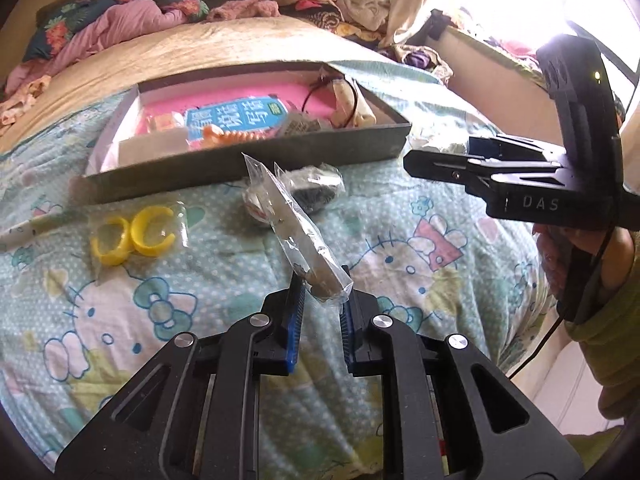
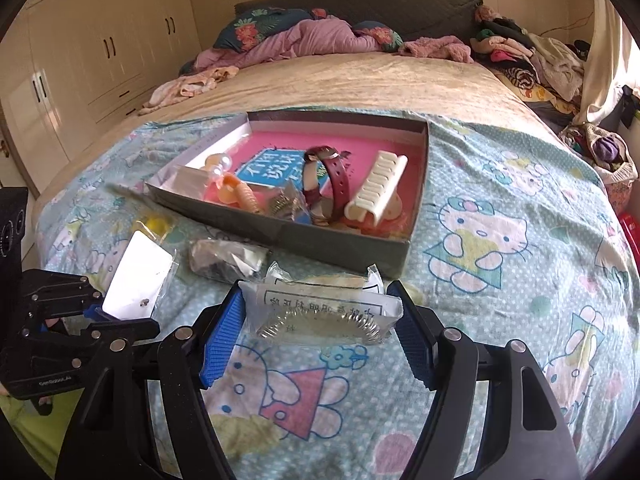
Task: Organize jewelry
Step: 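Carry both bags into the pink box and open both tools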
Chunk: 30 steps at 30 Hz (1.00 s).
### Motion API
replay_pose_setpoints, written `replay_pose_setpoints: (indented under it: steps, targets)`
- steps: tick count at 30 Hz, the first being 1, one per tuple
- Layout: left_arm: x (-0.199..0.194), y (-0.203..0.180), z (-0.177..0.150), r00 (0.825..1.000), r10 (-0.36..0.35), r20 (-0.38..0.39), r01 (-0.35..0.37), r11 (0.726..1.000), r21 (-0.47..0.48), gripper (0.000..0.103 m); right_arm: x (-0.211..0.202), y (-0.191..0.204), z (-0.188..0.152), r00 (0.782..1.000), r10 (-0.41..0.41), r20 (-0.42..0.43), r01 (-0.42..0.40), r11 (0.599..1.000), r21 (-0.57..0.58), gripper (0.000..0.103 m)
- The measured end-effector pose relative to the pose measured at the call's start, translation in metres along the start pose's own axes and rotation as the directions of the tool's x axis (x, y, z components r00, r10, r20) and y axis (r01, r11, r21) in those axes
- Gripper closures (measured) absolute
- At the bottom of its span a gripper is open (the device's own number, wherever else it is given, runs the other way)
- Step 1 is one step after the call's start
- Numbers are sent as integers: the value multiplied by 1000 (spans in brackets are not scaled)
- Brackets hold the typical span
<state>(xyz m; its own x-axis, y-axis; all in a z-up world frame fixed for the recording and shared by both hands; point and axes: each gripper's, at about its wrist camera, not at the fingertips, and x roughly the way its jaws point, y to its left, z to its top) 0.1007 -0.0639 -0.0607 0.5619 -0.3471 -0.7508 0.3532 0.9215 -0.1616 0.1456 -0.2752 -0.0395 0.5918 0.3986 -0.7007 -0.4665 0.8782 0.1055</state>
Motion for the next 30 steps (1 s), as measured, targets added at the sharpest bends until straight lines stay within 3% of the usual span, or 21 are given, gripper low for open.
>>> replay_pose_setpoints:
  steps: [11,30]
  targets:
    - [-24,25,33,996,50,80,-46,998,-47,94,-18,24,28,995,53,79,-49,998,-49,34]
    - [0,90,79,985,156,77,-147,983,-110,93,16,51,64,993,97,73,-89,991,-102,34]
